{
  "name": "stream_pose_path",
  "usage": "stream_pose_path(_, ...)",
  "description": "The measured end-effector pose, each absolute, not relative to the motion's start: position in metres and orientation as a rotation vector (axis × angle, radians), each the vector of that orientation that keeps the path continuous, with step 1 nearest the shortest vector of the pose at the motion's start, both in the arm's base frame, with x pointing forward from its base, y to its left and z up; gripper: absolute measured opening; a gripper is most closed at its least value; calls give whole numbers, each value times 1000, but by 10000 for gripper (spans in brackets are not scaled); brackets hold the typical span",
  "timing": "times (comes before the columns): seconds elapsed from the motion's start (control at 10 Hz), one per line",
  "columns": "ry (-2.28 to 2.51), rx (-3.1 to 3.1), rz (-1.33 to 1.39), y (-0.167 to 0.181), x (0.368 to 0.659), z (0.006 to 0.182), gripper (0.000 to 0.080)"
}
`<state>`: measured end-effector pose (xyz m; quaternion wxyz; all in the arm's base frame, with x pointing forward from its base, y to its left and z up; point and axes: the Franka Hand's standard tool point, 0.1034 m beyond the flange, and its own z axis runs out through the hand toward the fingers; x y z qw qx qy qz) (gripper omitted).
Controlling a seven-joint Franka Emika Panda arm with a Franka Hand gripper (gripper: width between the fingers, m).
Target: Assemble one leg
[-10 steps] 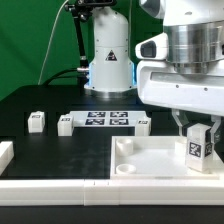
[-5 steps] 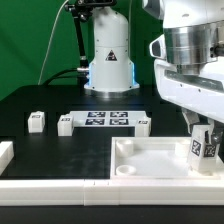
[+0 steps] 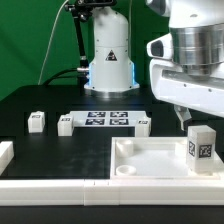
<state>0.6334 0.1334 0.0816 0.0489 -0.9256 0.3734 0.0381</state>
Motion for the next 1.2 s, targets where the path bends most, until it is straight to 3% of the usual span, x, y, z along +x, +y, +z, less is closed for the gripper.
stream_pose_path(0.3, 739, -2942, 60, 128, 636, 74, 649)
stream_pose_path(0.9, -182, -3041, 25, 125, 638, 78, 649)
stream_pose_path(1.1, -213, -3039, 23, 121, 639, 77, 649)
stream_pose_path(1.2, -213, -3039, 23, 121, 639, 77, 529)
